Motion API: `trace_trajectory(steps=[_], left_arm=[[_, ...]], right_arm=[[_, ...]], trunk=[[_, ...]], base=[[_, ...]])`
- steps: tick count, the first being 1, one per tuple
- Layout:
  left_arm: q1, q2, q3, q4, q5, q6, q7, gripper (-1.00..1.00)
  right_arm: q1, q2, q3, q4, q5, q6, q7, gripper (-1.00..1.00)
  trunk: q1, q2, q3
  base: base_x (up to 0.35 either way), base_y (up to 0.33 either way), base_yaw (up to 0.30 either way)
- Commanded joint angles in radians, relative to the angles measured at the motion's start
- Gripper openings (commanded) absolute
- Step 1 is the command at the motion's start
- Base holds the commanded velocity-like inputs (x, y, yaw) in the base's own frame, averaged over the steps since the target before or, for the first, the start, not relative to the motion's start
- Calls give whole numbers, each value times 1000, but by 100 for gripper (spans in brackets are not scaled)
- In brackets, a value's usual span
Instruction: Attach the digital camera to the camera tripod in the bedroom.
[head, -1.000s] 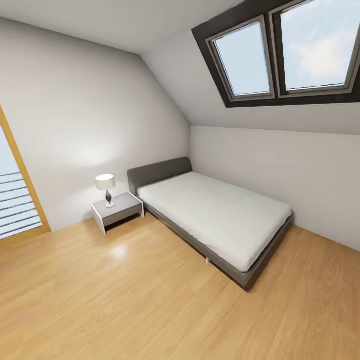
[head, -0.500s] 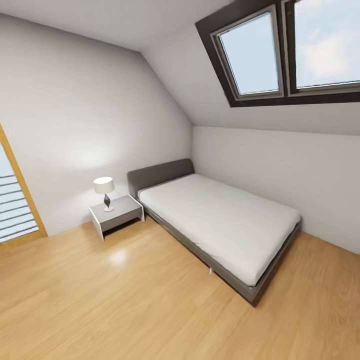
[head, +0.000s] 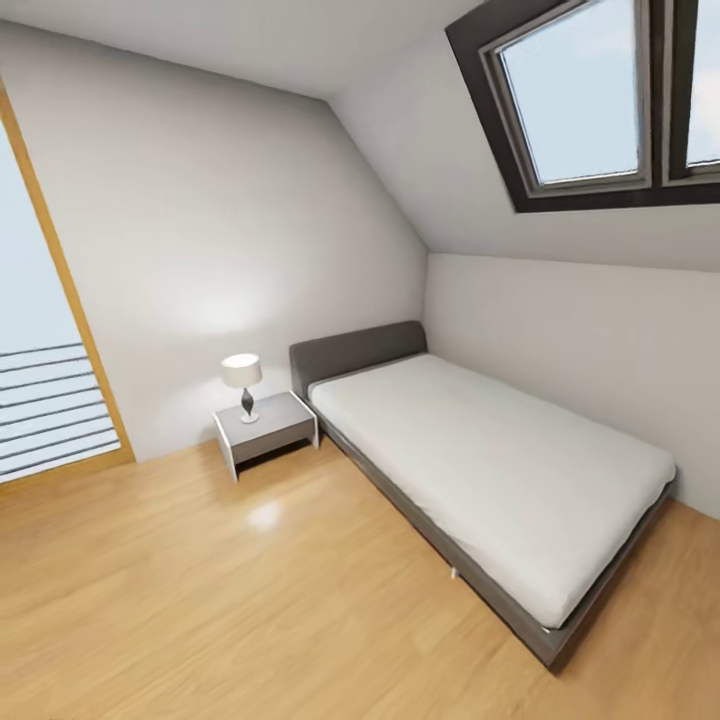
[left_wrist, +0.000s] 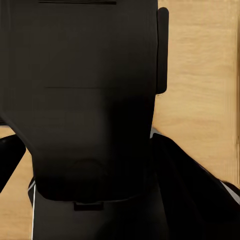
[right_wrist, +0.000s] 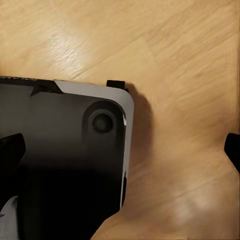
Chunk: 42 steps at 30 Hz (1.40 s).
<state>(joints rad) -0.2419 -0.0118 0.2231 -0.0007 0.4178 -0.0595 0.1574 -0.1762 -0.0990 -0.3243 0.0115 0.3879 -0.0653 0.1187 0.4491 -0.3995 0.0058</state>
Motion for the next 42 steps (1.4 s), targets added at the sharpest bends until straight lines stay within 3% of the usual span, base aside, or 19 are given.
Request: trace_trajectory(steps=[1, 42], left_arm=[[0, 0, 6, 0, -4, -3, 4, -100], [0, -9, 5, -1, -6, -6, 1, -100]], right_arm=[[0, -1, -9, 1, 8, -4, 3, 100], [0, -2, -8, 1, 9, -4, 3, 100]], trunk=[[1, -1, 0], [1, -1, 0]], base=[[293, -141, 277], [23, -12, 278]])
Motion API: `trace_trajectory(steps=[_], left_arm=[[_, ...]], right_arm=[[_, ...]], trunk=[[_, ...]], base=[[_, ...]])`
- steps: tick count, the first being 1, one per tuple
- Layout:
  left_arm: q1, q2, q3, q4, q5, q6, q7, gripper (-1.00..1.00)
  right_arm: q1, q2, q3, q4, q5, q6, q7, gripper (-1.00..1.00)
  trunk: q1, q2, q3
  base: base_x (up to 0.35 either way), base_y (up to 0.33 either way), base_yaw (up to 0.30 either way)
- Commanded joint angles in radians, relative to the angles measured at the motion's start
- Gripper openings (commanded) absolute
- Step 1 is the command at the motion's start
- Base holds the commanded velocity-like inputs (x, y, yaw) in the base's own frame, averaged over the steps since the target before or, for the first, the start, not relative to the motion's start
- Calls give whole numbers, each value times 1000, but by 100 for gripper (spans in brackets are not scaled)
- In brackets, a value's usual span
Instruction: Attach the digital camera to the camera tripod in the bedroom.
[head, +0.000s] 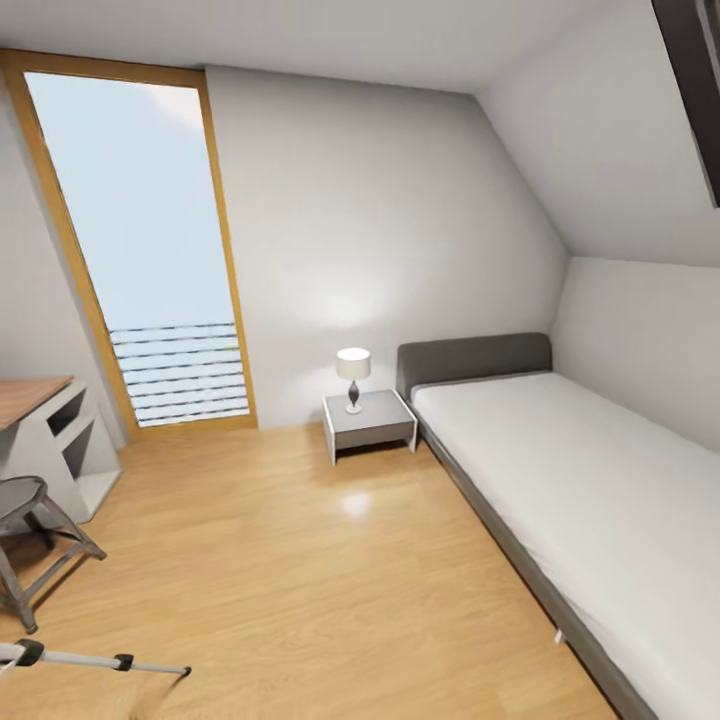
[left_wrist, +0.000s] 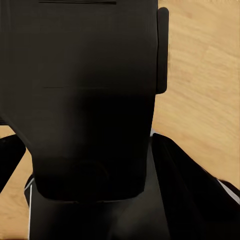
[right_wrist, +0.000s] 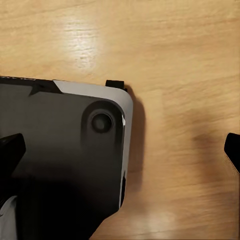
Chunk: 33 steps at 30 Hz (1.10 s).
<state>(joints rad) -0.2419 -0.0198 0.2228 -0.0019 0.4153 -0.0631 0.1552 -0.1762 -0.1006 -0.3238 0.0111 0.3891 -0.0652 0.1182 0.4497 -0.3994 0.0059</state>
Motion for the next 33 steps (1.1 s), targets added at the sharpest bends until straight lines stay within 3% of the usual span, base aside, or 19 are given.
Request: trace_trajectory(steps=[1, 22, 33], left_arm=[[0, -1, 6, 0, -4, -3, 3, -100], [0, -4, 6, 0, -4, -3, 3, -100], [0, -3, 6, 0, -4, -3, 1, -100]], right_arm=[[0, -1, -8, 1, 8, -4, 3, 100], [0, -1, -8, 1, 8, -4, 3, 100], [0, -1, -8, 1, 8, -4, 4, 100]], trunk=[[0, -1, 0], [0, -1, 0], [0, -1, 0]], base=[[0, 0, 278], [5, -1, 278], [166, -75, 278]])
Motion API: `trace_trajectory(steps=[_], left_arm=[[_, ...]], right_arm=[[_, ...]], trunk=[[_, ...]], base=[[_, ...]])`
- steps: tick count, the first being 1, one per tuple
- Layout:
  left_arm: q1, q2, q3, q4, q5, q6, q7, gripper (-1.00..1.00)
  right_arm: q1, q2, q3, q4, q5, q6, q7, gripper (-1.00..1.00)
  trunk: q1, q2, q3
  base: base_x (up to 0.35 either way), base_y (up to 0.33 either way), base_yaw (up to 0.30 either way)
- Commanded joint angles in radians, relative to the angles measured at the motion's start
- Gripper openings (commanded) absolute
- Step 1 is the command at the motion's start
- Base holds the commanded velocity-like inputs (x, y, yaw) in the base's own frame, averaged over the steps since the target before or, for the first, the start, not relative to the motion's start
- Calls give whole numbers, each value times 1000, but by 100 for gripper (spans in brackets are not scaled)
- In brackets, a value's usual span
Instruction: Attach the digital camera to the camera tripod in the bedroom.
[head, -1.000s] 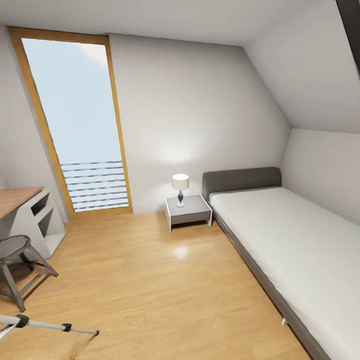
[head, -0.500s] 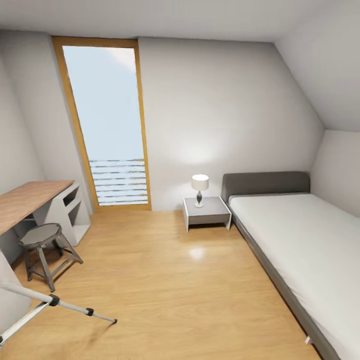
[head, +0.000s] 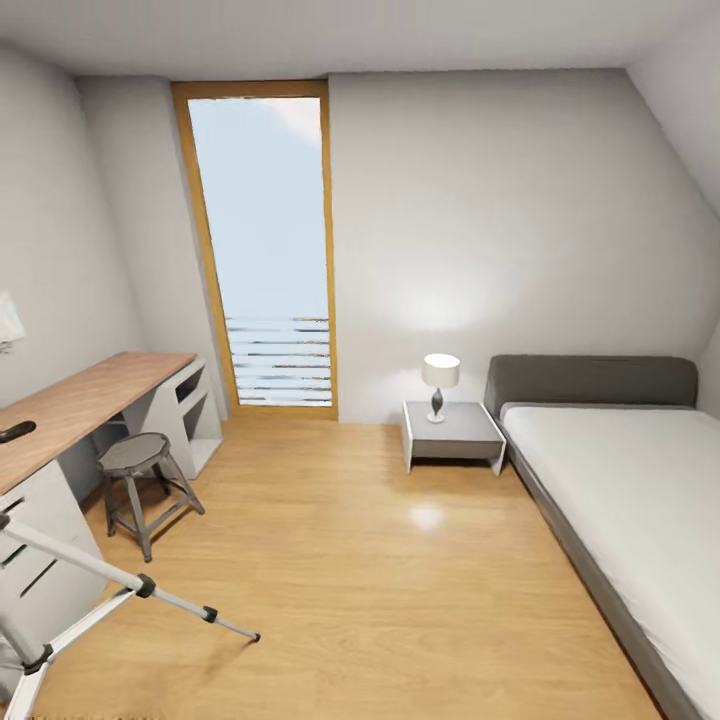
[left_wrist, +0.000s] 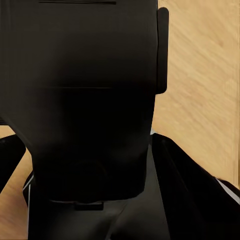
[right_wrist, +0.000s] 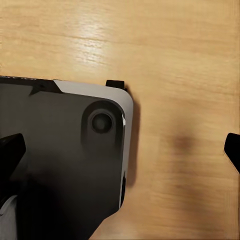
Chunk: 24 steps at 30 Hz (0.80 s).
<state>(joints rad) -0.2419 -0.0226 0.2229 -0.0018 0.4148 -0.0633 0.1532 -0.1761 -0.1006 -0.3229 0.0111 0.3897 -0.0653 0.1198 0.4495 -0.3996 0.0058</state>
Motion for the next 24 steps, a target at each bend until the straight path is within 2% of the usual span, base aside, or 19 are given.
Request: trace_trajectory(steps=[1, 24], left_arm=[[0, 0, 6, 0, -4, -3, 3, -100], [0, -2, 7, 0, -1, -2, 0, -100]], right_arm=[[0, -1, -8, 1, 8, -4, 3, 100], [0, -2, -8, 1, 8, -4, 3, 100]], trunk=[[1, 0, 0], [1, 0, 0]], base=[[73, -17, 278], [11, -3, 278]])
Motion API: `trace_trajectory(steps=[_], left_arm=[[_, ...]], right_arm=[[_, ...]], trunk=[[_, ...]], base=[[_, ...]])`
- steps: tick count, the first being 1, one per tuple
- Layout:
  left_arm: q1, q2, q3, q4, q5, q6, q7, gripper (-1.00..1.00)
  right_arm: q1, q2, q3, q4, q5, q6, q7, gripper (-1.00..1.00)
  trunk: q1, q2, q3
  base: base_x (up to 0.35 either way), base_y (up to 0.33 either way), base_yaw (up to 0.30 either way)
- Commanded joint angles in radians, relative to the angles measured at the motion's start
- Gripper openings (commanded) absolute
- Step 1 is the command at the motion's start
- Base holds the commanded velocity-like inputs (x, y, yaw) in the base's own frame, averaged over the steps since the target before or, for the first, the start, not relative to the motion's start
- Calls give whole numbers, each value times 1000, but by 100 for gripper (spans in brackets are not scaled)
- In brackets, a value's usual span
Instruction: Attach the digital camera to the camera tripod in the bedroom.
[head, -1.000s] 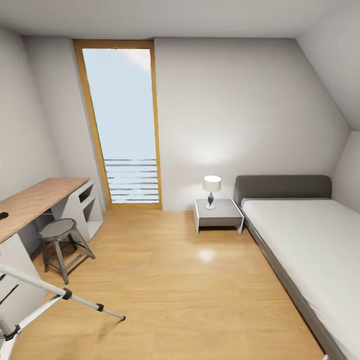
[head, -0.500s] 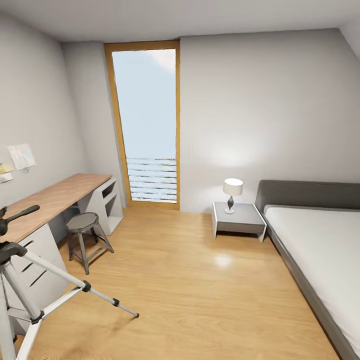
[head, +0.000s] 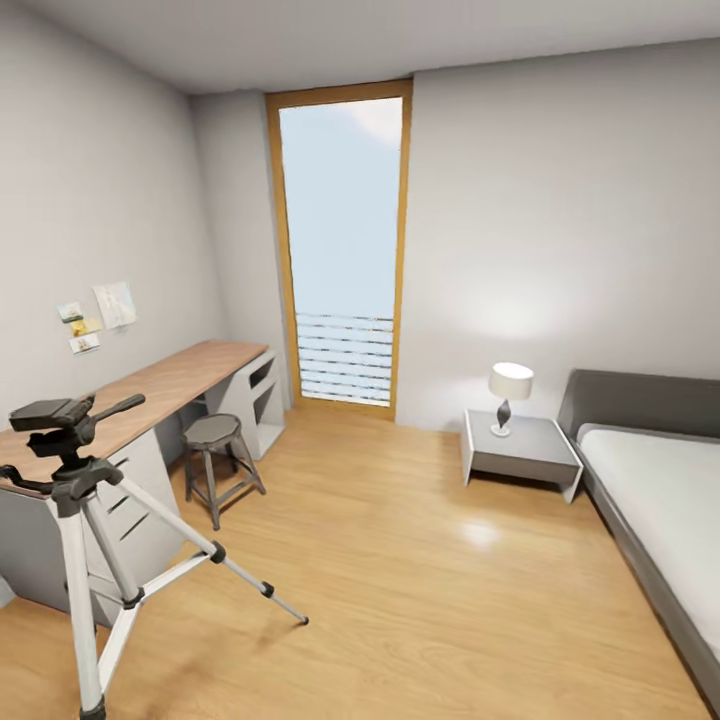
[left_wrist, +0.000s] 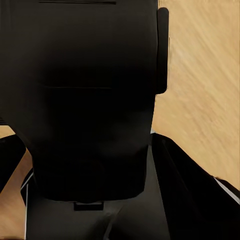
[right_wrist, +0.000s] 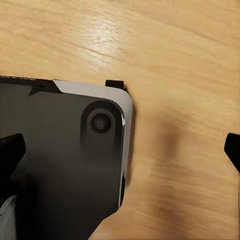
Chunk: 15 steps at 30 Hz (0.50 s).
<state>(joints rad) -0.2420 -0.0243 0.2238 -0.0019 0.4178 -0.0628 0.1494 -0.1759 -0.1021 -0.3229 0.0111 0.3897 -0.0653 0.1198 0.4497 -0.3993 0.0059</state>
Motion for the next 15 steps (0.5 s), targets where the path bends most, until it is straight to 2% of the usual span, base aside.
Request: trace_trajectory(steps=[1, 8, 11, 15], left_arm=[[0, -1, 6, 0, -4, -3, 3, -100], [0, 0, 6, 0, -4, -2, 2, -100], [0, 1, 6, 0, -5, -2, 1, -100], [0, 1, 6, 0, -5, -1, 1, -100]], right_arm=[[0, -1, -8, 1, 8, -4, 3, 100], [0, -1, -8, 1, 8, -4, 3, 100], [0, -1, -9, 1, 7, -4, 3, 100], [0, -2, -10, 1, 7, -5, 2, 100]], trunk=[[0, -1, 0], [0, -1, 0], [0, -1, 0], [0, -1, 0]], base=[[0, 0, 278], [45, 0, 278], [263, -18, 261], [296, -19, 134]])
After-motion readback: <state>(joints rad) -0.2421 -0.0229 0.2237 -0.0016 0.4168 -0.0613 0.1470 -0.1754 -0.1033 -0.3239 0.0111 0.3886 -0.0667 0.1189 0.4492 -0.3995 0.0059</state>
